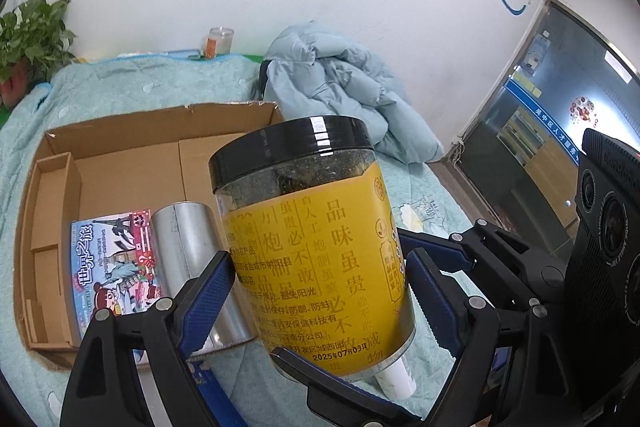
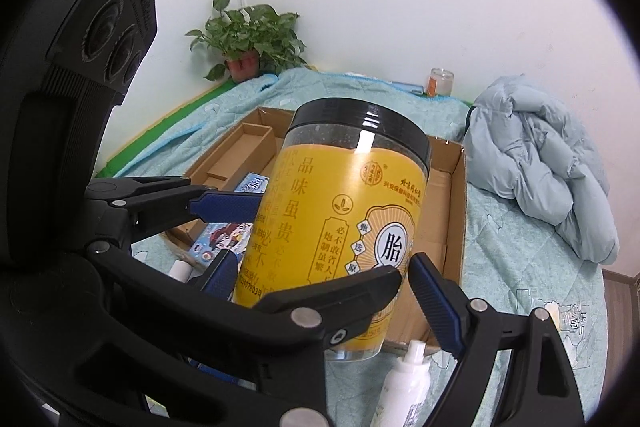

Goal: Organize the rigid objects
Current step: 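Lift the jar with the right tool and carry it over the box, then lower the jar beside the silver cylinder and open the right tool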

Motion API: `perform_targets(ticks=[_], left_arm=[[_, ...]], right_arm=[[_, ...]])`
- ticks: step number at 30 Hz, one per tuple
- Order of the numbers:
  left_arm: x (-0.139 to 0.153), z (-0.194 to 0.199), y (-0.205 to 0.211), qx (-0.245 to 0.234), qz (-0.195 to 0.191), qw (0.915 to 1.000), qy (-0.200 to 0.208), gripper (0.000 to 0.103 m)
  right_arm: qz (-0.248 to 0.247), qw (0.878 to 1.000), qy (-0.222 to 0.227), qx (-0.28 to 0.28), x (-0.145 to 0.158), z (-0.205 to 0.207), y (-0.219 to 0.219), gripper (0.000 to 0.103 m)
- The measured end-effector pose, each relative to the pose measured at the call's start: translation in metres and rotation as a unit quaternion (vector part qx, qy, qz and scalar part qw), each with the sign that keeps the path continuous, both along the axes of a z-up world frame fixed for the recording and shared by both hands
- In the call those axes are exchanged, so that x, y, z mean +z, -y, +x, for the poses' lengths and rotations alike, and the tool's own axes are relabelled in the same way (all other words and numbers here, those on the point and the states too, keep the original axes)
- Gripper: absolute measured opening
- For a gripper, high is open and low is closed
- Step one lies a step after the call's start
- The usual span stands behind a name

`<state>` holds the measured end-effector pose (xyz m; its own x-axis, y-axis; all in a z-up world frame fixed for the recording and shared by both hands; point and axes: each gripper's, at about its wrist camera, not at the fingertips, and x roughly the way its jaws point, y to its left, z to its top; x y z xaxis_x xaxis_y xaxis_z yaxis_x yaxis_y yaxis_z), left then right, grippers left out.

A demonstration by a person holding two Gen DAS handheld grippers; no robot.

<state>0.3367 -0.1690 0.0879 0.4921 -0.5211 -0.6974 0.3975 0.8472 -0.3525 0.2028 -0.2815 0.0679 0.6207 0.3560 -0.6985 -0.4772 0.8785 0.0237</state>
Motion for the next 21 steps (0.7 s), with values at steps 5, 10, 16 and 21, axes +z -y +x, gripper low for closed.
perform_targets(ticks=[5,10,16,21], left_arm=[[-0.028,0.029,0.005,0.001,0.002,0.999,-0.044,0.086],[-0.068,0.05,0.008,0.004,0.005,0.9955,-0.094,0.085],[-0.108,0.064,0.013,0.008,0.017,0.9889,-0.147,0.086],[-0.113,0.062,0.015,0.011,0.033,0.9891,-0.143,0.084]], right_arm=[[-0.005,0.999,-0.037,0.005,-0.016,0.024,0.001,0.087],[-0.007,0.996,-0.088,0.007,-0.044,0.044,0.003,0.087],[-0.007,0.989,-0.144,0.013,-0.077,0.058,0.008,0.087],[-0.003,0.987,-0.163,0.011,-0.088,0.062,0.011,0.087]])
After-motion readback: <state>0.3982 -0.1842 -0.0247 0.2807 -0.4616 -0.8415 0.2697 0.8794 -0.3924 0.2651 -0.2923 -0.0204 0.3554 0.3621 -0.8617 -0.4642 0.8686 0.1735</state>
